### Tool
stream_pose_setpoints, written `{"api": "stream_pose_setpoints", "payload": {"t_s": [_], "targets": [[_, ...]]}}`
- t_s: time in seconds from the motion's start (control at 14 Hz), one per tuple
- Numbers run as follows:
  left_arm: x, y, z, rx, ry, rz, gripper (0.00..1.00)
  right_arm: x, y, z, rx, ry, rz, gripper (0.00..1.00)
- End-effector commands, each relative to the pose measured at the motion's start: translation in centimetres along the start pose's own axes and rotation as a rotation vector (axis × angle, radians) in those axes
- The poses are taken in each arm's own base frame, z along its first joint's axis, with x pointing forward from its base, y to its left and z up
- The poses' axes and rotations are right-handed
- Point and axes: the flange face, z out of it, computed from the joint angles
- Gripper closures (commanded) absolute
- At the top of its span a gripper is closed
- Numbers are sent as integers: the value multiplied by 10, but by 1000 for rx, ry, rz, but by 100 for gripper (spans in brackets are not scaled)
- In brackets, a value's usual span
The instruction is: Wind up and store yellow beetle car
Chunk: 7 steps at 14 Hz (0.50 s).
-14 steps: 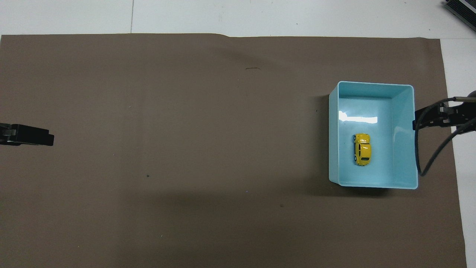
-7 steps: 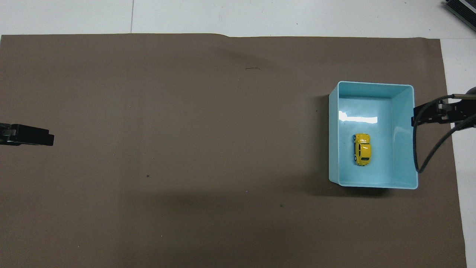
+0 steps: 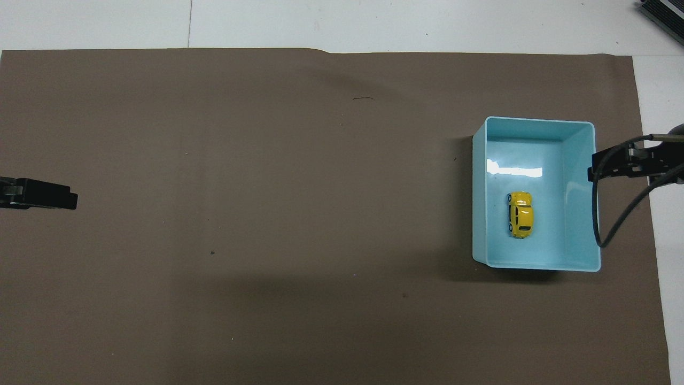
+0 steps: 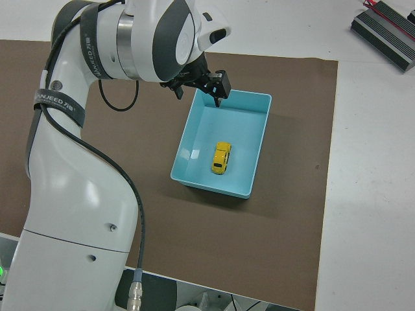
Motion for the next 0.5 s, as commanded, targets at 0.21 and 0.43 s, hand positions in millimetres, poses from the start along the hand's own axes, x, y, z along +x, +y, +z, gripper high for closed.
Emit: {"api": "stream_pose_setpoints", "payload": {"t_s": [0.21,0.43], "targets": [[-8,-3,-1,20,2,1,0,1,0,1,26,7,23,0],[-8,-3,-1,20,2,1,0,0,0,2,26,5,22,0]]}}
